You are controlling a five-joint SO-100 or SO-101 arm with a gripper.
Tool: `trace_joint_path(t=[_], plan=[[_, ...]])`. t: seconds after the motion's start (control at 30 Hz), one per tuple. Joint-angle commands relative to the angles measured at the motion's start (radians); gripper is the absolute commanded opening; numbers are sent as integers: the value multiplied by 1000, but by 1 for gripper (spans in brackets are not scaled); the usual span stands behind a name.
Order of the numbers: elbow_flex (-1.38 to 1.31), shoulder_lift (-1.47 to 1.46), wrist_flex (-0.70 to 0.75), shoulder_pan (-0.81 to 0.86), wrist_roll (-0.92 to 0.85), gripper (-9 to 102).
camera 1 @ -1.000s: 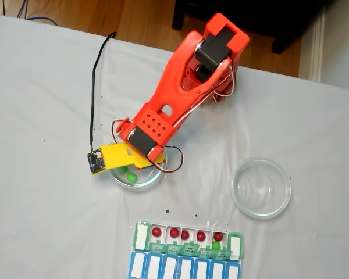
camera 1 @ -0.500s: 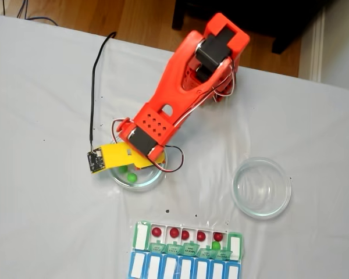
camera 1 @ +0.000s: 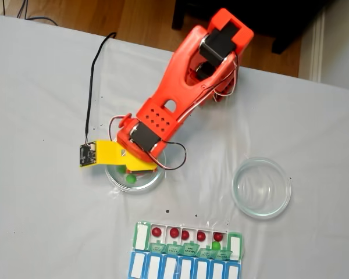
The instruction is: Sort medicines into box.
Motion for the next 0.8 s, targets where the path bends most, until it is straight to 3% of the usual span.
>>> trace_joint_path(t=[0.0, 0.37, 0.77], plan=[[-156, 64, 31, -20, 40, 1], [-460, 61, 199, -110, 173, 1], [-569, 35, 310, -367, 345, 1]])
